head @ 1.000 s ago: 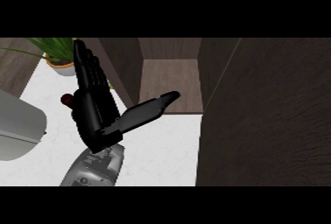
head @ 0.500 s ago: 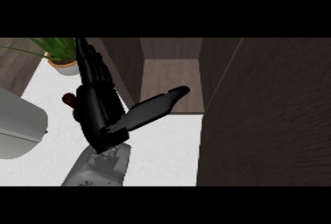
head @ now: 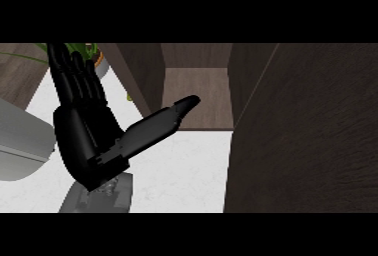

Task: Pick up the wine, place it into the cabinet and close the cabinet

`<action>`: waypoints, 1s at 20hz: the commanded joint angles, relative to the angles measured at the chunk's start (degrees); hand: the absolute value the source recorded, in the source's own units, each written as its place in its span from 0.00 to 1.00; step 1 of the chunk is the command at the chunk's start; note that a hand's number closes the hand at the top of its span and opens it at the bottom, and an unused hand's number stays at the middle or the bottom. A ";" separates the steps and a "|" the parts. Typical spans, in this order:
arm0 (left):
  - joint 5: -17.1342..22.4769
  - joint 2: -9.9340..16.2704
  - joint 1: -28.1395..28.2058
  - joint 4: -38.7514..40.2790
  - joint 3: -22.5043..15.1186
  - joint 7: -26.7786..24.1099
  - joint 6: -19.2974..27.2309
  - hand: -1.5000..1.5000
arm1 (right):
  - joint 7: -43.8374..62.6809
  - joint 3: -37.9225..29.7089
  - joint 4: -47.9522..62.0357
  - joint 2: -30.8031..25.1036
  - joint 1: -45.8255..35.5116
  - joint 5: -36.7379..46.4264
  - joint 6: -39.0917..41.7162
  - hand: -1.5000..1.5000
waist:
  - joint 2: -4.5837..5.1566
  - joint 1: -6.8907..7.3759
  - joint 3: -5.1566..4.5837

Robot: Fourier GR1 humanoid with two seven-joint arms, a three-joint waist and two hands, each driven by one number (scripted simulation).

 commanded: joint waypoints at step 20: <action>10.44 3.64 18.59 -12.16 9.73 -5.00 -4.03 0.00 | 5.28 -0.68 -6.56 0.58 -2.56 -0.25 -0.91 0.00 | 0.25 -0.31 -0.08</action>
